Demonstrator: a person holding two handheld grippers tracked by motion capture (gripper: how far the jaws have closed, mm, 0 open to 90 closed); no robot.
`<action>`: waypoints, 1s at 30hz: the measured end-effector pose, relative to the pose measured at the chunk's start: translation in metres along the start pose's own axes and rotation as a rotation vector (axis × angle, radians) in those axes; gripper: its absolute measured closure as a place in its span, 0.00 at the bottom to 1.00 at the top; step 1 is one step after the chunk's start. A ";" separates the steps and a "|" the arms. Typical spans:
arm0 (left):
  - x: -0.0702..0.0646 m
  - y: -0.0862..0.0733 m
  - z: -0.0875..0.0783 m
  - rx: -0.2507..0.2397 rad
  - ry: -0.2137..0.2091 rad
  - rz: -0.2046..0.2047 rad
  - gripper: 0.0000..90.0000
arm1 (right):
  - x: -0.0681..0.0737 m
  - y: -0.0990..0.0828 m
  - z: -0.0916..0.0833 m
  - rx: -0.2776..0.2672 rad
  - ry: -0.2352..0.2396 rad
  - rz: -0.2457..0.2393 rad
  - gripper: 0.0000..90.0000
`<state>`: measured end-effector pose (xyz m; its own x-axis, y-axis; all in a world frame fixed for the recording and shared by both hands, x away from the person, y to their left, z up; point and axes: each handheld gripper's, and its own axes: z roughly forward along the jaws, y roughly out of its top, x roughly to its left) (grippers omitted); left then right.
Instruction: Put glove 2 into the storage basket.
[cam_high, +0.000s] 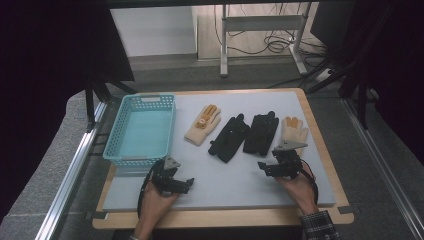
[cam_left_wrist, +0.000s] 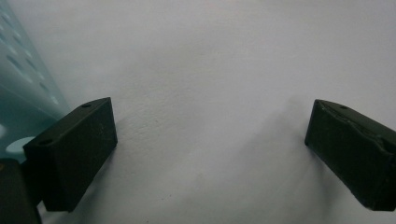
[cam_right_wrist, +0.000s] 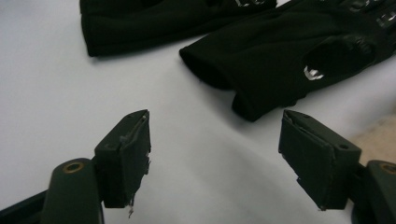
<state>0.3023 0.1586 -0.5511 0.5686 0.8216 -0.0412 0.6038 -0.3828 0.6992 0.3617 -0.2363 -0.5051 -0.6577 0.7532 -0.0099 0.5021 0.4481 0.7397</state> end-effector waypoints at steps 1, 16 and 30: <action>0.000 0.000 0.000 0.000 0.000 0.000 0.03 | -0.002 0.002 0.000 -0.001 -0.003 0.000 0.30; 0.000 0.000 0.000 -0.001 0.000 -0.001 0.03 | -0.046 0.047 0.022 -0.002 -0.058 0.058 0.45; 0.000 0.000 0.000 -0.002 -0.001 0.000 0.03 | -0.076 0.076 0.079 0.089 -0.147 0.083 0.34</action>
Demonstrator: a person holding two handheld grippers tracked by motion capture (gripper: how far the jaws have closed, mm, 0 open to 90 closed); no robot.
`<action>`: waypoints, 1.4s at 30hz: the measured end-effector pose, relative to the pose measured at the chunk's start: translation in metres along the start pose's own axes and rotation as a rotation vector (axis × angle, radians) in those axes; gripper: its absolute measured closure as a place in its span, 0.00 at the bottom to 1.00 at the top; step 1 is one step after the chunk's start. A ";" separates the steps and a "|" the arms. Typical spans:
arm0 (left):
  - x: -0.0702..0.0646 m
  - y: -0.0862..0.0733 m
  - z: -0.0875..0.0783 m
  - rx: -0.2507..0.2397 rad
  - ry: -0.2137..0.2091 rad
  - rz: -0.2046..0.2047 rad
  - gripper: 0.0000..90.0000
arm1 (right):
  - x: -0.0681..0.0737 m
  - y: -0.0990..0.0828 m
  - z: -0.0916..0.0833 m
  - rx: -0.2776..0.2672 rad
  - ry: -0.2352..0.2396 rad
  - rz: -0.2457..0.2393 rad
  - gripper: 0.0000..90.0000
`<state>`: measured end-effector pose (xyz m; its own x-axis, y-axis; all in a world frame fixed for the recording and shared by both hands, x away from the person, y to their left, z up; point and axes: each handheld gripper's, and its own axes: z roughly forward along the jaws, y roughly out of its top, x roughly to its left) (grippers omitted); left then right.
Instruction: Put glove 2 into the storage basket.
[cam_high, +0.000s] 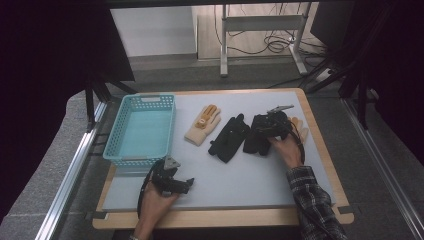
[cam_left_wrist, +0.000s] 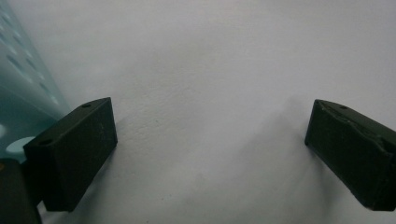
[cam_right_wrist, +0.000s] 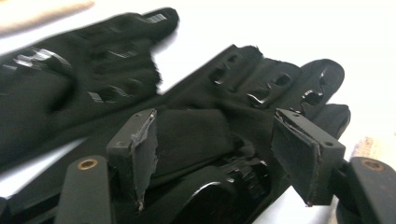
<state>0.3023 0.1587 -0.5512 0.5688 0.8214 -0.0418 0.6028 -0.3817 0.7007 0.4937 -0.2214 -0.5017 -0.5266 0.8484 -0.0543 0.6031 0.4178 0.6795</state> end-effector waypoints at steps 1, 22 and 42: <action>0.000 0.000 0.000 0.000 0.000 0.000 0.03 | 0.000 0.000 0.000 0.000 0.000 0.000 0.34; 0.000 0.000 0.000 0.000 0.000 0.001 0.03 | -0.007 -0.012 -0.007 -0.010 0.127 0.117 0.92; 0.000 0.000 0.000 -0.001 0.002 -0.001 0.03 | 0.067 -0.028 -0.108 -0.152 0.326 0.003 0.92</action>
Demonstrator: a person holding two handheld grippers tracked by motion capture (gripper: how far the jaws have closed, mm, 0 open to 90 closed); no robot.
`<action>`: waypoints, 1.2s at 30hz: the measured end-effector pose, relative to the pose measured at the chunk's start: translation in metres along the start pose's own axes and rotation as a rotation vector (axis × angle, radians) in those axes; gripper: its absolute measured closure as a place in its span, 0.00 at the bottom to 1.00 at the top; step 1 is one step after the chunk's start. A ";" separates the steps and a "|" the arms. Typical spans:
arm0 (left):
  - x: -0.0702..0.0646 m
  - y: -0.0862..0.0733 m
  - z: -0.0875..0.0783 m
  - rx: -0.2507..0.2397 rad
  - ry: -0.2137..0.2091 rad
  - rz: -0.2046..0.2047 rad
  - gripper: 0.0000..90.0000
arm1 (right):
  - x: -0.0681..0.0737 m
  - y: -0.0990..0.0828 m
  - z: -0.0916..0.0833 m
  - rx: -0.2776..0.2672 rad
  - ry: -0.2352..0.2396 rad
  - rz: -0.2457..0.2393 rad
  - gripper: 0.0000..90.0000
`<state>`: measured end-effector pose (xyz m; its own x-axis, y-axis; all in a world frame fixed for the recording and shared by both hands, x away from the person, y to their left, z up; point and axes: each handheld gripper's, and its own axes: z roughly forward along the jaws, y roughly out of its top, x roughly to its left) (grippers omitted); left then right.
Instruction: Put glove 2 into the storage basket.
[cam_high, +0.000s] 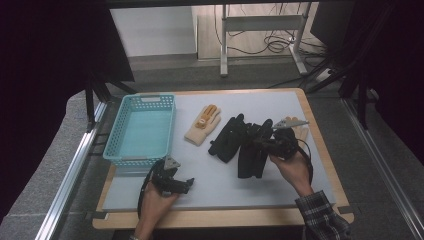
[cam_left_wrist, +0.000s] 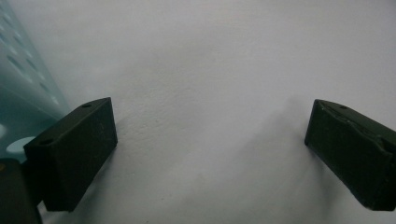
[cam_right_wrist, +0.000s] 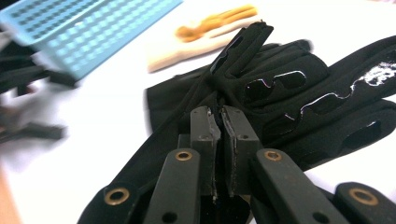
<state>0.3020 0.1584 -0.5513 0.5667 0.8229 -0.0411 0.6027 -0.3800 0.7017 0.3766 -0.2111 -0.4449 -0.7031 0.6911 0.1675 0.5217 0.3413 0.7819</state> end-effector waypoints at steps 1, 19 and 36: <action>0.000 0.000 0.000 0.000 0.001 0.003 0.03 | 0.006 -0.004 -0.001 0.003 0.013 -0.001 0.92; 0.000 0.000 0.000 0.002 0.000 0.001 0.03 | 0.048 -0.067 0.026 0.087 0.052 -0.041 0.67; 0.000 0.000 0.000 0.002 0.000 0.001 0.03 | -0.007 -0.013 0.080 0.051 -0.093 -0.062 0.53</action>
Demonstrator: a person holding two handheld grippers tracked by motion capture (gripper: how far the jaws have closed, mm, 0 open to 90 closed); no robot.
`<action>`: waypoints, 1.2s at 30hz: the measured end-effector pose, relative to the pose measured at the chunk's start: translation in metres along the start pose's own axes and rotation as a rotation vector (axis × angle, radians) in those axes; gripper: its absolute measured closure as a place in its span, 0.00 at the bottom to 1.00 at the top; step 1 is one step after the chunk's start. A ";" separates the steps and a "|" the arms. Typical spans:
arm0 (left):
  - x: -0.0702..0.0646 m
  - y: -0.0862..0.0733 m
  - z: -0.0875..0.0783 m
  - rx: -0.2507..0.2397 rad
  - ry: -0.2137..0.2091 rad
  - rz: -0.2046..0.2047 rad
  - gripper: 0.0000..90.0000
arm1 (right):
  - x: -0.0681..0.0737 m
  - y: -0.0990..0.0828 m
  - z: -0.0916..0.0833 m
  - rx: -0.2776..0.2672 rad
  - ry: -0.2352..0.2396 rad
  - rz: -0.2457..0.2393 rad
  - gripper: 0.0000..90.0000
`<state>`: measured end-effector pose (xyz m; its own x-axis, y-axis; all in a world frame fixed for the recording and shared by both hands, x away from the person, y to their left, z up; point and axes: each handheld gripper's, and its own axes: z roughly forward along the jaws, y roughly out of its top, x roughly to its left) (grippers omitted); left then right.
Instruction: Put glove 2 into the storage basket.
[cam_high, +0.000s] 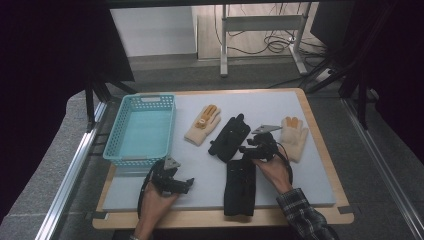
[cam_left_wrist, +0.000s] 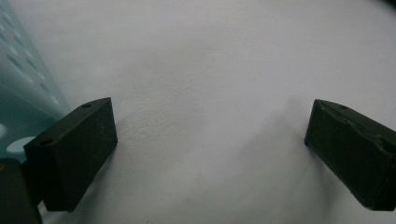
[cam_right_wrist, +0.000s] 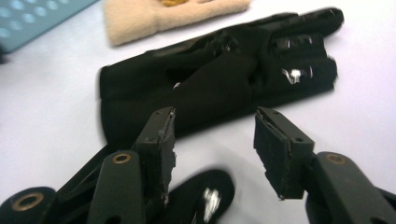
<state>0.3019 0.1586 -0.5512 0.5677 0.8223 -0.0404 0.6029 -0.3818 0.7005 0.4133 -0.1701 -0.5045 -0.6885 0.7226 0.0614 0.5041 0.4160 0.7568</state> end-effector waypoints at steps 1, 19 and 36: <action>0.000 0.000 0.000 0.000 0.000 0.000 0.03 | 0.000 0.000 0.000 0.000 0.000 0.000 0.53; 0.000 0.000 0.000 -0.001 0.000 0.000 0.03 | -0.020 0.016 0.036 0.099 -0.039 0.071 0.98; 0.000 0.000 0.000 -0.001 0.000 0.000 0.03 | -0.021 0.048 -0.039 -0.004 -0.064 0.005 0.99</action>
<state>0.3019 0.1585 -0.5512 0.5681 0.8220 -0.0405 0.6024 -0.3818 0.7010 0.4320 -0.1866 -0.4440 -0.6511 0.7586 0.0236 0.5053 0.4100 0.7593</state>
